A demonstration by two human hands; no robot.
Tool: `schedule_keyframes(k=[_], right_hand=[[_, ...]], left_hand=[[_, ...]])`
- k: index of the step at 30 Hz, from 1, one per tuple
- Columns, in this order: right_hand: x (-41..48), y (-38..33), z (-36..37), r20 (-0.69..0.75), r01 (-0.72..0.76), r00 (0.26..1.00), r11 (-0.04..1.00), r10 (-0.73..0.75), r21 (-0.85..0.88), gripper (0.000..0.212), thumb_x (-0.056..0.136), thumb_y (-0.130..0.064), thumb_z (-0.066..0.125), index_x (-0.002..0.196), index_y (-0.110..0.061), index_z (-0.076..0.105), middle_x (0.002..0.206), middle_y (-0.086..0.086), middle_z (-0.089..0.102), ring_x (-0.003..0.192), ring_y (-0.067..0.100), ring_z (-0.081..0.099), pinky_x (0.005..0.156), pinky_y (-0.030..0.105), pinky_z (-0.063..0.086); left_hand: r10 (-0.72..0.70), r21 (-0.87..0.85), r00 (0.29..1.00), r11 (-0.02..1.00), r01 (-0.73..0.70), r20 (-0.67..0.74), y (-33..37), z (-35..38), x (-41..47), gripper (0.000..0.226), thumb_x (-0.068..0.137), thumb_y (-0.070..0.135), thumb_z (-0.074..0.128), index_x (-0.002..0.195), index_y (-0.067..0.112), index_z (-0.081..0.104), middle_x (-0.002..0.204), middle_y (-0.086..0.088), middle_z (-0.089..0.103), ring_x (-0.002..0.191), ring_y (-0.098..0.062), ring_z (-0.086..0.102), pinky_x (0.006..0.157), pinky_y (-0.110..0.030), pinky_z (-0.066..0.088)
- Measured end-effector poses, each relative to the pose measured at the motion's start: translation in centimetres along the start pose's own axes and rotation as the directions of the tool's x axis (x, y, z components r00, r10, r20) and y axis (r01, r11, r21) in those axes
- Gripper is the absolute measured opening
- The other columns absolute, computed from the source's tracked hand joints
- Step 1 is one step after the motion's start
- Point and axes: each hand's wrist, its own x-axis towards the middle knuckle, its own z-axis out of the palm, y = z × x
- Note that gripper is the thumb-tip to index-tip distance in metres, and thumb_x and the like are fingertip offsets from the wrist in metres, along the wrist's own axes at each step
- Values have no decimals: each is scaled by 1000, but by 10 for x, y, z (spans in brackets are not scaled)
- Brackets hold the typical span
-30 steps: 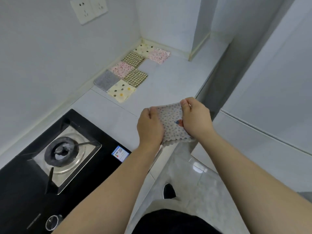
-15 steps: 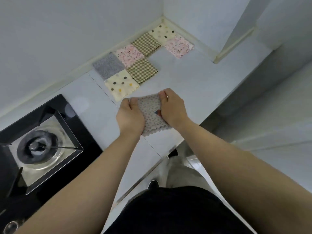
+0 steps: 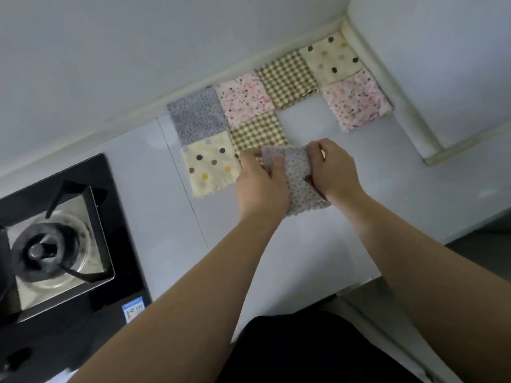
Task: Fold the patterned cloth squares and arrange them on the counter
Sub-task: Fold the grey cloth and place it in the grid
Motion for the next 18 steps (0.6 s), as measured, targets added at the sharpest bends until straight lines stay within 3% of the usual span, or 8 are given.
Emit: schedule_keyframes(k=[3, 5, 8, 10, 13, 16, 18], right_hand=[[37, 6, -19, 33, -68, 997, 997, 67, 21, 39, 109, -42, 36, 123, -16, 61, 108, -1, 59, 82, 4, 51, 61, 9, 34], [56, 9, -29, 63, -147, 988, 986, 143, 80, 39, 107, -46, 38, 131, -21, 56, 111, -4, 56, 92, 12, 53, 67, 22, 41], [80, 12, -43, 101, -227, 972, 954, 211, 194, 34, 105, -30, 40, 139, -29, 46, 98, -3, 61, 78, 18, 60, 58, 32, 49], [94, 13, -49, 81, -194, 980, 963, 182, 188, 41, 101, -18, 41, 141, -29, 40, 86, -2, 61, 69, 18, 61, 55, 34, 52], [116, 19, -46, 35, -82, 996, 990, 79, 117, 44, 99, -12, 47, 141, -23, 40, 88, -1, 62, 74, 14, 62, 55, 27, 49], [136, 29, -35, 9, 14, 1000, 1000, -14, 11, 49, 91, -6, 50, 139, -17, 46, 117, 7, 60, 103, 23, 59, 82, 35, 50], [140, 35, -25, -36, 110, 992, 975, -120, -195, 52, 85, -5, 53, 137, -11, 50, 127, 15, 56, 115, 33, 52, 94, 43, 46]], left_hand=[[-21, -18, 998, 1000, 22, 66, 20, 14, 21, 43, 100, 24, 59, 137, 21, 37, 84, 11, 53, 75, -4, 57, 67, -37, 55], [-20, 10, 996, 1000, 19, 85, 29, 24, 34, 53, 98, 18, 60, 144, 24, 33, 85, 13, 52, 75, -6, 59, 63, -39, 57], [34, 56, 992, 998, -41, 121, 41, 39, 54, 64, 94, 6, 56, 146, 36, 32, 88, 12, 56, 73, -18, 66, 57, -46, 56], [79, 68, 985, 994, -90, 151, 47, 51, 71, 69, 93, 2, 53, 146, 40, 32, 109, 6, 62, 79, -23, 68, 57, -47, 57], [140, 136, 970, 976, -168, 198, 48, 66, 95, 69, 92, 3, 53, 147, 40, 35, 133, -3, 57, 101, -25, 63, 75, -37, 55], [128, 224, 973, 959, -171, 192, 41, 81, 115, 63, 92, 3, 54, 148, 30, 39, 146, -5, 42, 118, -24, 54, 94, -35, 49], [103, 340, 985, 929, -144, 137, 36, 87, 121, 65, 91, 3, 52, 150, 24, 36, 158, -5, 23, 134, -28, 44, 105, -38, 44]])
